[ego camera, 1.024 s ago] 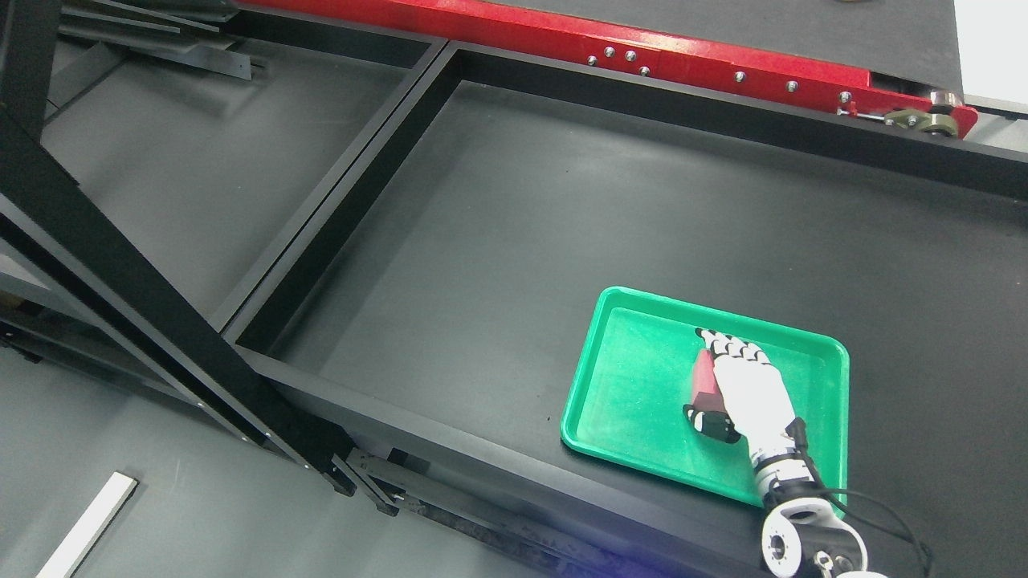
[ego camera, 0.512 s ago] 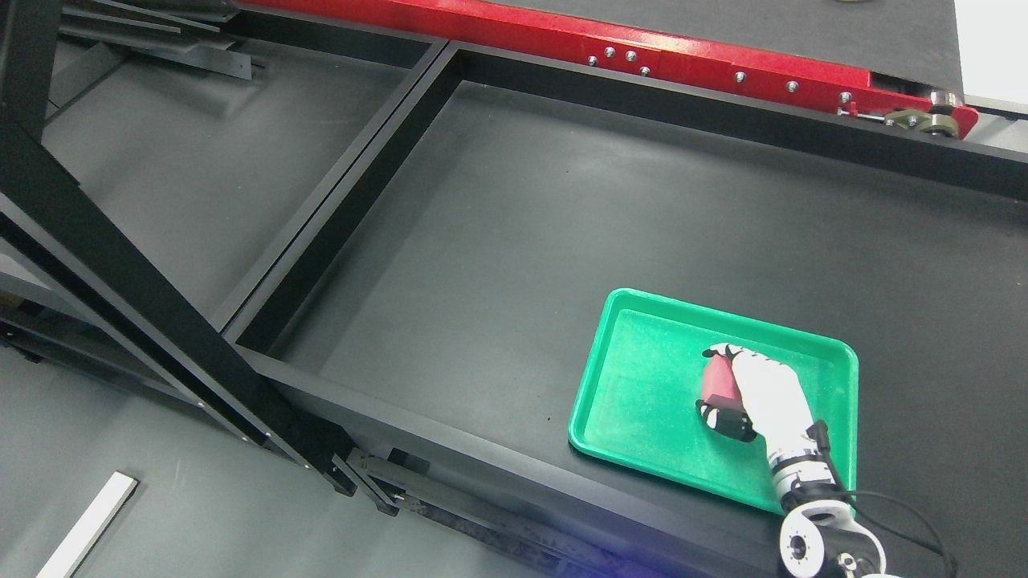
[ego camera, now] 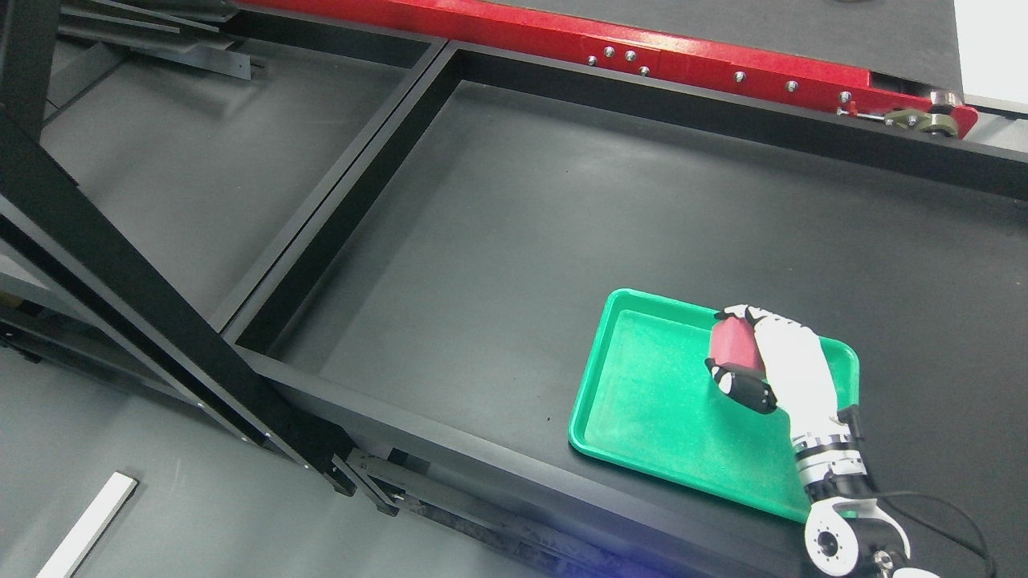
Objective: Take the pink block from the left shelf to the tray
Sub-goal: 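Close the right hand fingers around the pink block, then lift the pink block out of the green tray with the right hand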
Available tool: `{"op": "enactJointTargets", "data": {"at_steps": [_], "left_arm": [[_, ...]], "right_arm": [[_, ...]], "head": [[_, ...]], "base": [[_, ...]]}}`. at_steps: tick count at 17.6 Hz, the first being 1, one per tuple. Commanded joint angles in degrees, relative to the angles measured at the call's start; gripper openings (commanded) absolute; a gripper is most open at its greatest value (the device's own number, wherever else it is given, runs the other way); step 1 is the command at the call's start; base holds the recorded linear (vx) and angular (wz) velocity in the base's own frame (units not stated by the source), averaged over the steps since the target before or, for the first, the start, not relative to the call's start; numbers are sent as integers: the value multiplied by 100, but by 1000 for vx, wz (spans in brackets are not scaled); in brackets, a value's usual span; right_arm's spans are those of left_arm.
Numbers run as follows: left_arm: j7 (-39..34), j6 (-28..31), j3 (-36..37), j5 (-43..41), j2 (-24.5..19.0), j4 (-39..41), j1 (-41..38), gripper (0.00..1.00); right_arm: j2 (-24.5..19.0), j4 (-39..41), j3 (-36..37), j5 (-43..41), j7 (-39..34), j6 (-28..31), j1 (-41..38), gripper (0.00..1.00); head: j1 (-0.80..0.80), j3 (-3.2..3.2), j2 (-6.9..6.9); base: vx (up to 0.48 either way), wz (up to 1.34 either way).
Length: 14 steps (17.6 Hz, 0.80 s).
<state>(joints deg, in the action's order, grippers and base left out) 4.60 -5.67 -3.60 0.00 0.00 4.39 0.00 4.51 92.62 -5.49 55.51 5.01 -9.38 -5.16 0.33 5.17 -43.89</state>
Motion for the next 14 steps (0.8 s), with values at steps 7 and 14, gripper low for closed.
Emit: {"op": "enactJointTargets", "data": {"at_steps": [7,14], "left_arm": [[-3,-13,0,-9,-100,0,-53,100],[-3,-13,0,-9,-100,0,-53,100]], "right_arm": [[-125,502,215,-383,1599,-274,-222,4],[-108,520,198,-470,1582,-283,-319,4]], "head": [[0,0,0],[0,0,0]], "base": [[-1,10],[-24,72]]}}
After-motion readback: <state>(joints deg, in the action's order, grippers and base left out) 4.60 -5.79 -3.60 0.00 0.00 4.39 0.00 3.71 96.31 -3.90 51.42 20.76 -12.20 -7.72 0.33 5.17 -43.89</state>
